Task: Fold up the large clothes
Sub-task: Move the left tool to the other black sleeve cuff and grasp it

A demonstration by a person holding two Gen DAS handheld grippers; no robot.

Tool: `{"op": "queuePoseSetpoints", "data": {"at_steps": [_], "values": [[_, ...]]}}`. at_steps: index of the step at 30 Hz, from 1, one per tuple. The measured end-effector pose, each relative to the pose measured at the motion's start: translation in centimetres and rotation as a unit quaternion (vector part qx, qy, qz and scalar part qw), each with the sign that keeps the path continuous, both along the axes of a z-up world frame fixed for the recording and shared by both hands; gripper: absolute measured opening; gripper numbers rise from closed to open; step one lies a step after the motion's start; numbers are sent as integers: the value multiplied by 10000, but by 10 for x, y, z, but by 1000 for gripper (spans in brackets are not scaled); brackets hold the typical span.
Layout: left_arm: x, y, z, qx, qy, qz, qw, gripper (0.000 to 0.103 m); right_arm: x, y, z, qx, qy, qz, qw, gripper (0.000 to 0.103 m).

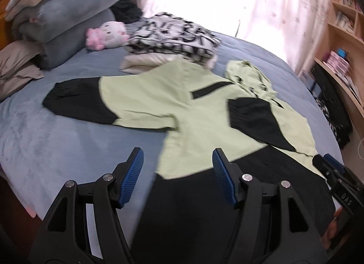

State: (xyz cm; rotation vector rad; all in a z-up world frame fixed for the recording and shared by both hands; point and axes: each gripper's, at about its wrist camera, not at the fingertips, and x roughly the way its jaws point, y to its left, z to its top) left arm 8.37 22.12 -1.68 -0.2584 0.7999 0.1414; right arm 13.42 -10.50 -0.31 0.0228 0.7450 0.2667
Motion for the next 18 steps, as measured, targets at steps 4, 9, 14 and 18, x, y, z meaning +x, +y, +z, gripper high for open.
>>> {"op": "queuePoseSetpoints", "data": {"at_steps": [4,9,14,18], "values": [[3,41,-14,-198,70,180,9996,60,17,53,1,-31,-7,143,9999,67],[17,103,-37,-663,133,334,9971,60,50,119,-12,-71,98,278,9995,67],[34,162,-65,-1312,214,549,9896,60,87,192,-35,-259,196,534,9980,67],[45,211,-87,-1746,150,739,9817,60,115,252,-54,-420,209,800,9957,67]]}}
